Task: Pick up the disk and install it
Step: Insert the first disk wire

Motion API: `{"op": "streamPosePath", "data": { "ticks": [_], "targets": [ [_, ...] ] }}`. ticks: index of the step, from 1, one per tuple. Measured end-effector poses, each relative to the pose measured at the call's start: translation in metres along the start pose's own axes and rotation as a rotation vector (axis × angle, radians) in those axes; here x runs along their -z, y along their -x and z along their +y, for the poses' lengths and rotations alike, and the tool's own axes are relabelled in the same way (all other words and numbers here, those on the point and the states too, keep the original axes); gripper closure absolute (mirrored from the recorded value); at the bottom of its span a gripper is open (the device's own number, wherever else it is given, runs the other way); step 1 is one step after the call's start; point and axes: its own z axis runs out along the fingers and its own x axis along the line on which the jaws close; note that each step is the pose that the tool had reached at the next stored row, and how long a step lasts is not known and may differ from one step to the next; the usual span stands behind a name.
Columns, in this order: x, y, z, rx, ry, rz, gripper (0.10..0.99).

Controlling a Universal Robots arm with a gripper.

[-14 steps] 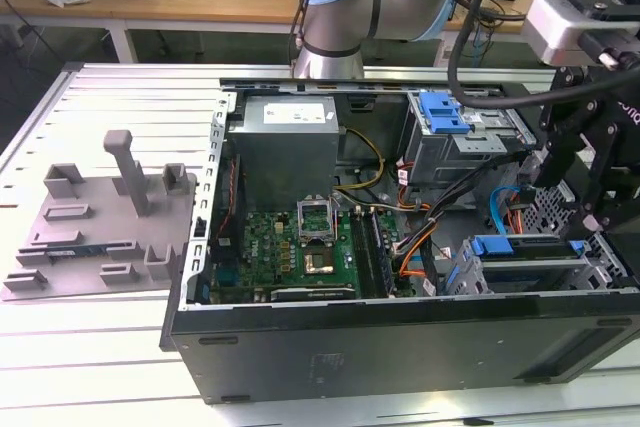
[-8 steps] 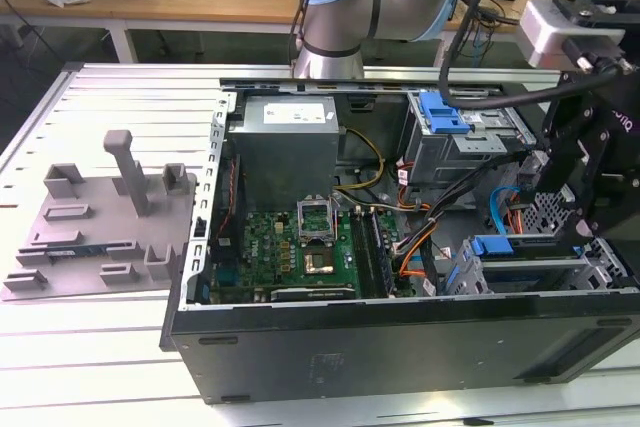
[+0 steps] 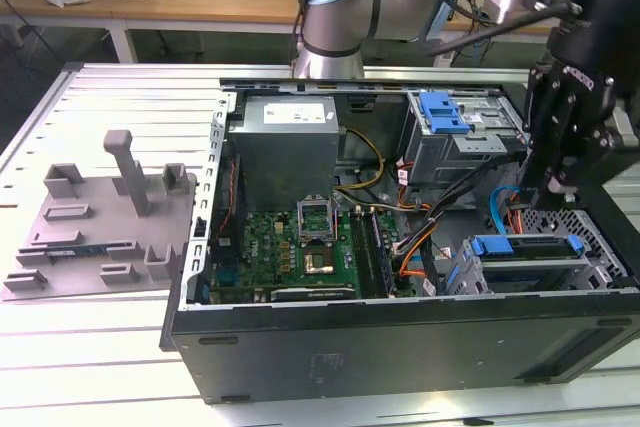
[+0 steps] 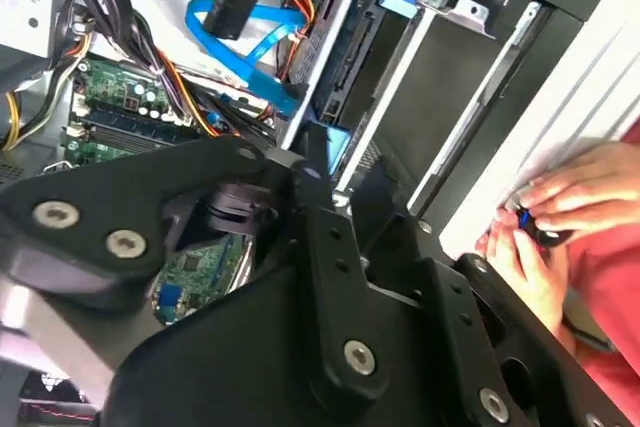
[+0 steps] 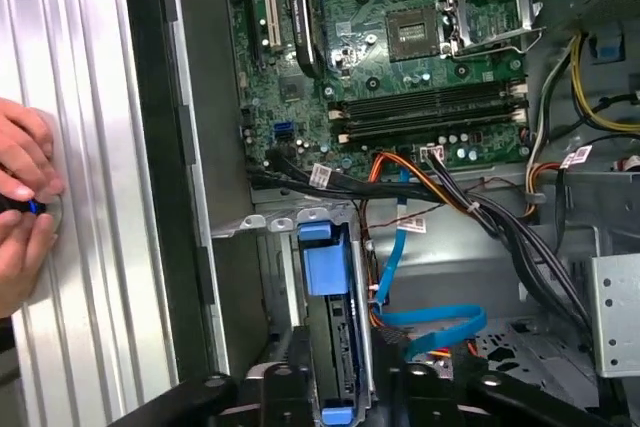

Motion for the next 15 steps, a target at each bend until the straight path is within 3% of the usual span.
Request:
{"op": "streamPosePath", "data": {
  "ticks": [1,2,4,5,6,7,9,14,15],
  "targets": [
    [0.0006,0.0039,0.0005,0.0,0.0,0.0112,0.733],
    [0.0019,0.0114,0.0013,0.001,-0.002,0.0293,0.733],
    [0.0035,0.0203,0.0024,0.001,-0.003,0.0475,0.733],
    [0.0047,0.0278,0.0032,0.002,-0.005,0.0609,0.733],
    [0.0058,0.037,0.0036,0.002,-0.006,0.0688,0.733],
    [0.0066,0.0452,0.0016,0.002,-0.006,0.0691,0.733],
    [0.006,0.055,-0.0158,0.002,-0.006,0.0692,0.733],
    [0.0022,0.0599,-0.0385,0.004,-0.007,0.0699,0.733],
    [0.0013,0.0611,-0.0389,0.004,-0.008,0.0809,0.733]
  ]
}}
